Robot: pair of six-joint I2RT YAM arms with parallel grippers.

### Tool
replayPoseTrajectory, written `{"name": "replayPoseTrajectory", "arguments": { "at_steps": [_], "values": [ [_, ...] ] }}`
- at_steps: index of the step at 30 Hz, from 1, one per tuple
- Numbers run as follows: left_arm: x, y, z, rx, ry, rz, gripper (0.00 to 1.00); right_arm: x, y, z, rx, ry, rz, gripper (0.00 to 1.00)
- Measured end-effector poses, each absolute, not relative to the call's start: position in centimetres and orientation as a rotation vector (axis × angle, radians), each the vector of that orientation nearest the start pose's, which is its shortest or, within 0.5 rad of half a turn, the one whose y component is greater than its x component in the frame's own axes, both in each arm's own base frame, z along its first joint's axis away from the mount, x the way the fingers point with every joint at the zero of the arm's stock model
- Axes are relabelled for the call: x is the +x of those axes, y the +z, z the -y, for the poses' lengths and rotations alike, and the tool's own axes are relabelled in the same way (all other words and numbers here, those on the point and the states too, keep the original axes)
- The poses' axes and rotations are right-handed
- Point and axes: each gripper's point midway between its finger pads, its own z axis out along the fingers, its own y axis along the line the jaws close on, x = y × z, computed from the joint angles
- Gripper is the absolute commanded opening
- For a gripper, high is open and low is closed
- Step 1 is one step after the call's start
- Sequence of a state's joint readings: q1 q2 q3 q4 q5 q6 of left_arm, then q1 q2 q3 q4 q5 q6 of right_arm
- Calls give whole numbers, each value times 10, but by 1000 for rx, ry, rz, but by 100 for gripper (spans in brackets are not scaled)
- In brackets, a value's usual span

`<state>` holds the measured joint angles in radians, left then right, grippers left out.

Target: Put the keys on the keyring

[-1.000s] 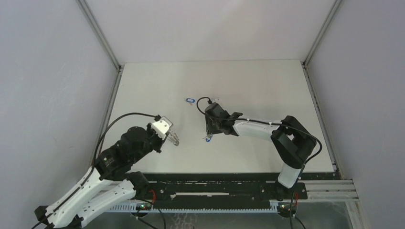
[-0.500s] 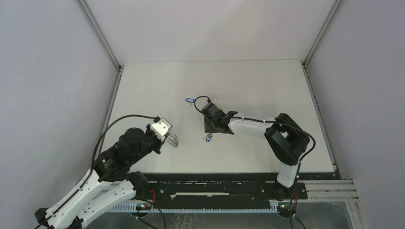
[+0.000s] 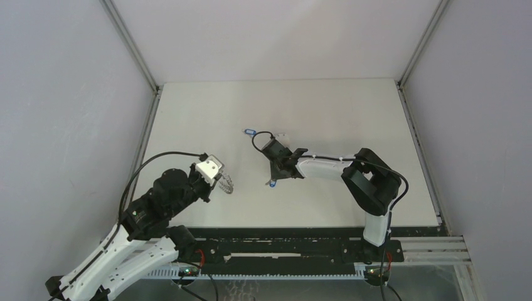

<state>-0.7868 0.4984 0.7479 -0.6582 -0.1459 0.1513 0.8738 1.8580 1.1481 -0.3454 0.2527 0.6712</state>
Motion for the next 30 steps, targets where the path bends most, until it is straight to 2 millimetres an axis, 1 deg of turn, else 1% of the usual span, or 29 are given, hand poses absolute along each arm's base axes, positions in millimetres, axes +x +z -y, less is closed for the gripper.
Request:
{"name": "replayPoseTrajectory", "arguments": {
  "at_steps": [3,6,8,11,14,22,24,26,30],
  "values": [
    [179,222,133,809,-267,-1812,0,280,18,-306,-188,242,-2588,12],
    [179,222,133,808,-266,-1813,0,280,17,-306,-225,241,-2587,9],
    [179,222,133,807,-266,-1813,0,279,17,-306,-283,239,-2583,6],
    [179,222,133,807,-266,-1814,0,277,17,-308,-408,244,-2572,2],
    [180,222,132,801,-263,-1815,0,274,17,-310,-576,262,-2551,0],
    [181,222,131,795,-268,-1820,0,259,21,-314,-989,328,-2466,0],
    [181,222,131,794,-269,-1821,0,256,26,-317,-1055,366,-2428,0],
    [181,223,130,791,-268,-1820,1,251,36,-321,-1109,423,-2369,0],
    [180,225,129,781,-271,-1811,0,239,66,-325,-1161,565,-2171,0]
  ]
}}
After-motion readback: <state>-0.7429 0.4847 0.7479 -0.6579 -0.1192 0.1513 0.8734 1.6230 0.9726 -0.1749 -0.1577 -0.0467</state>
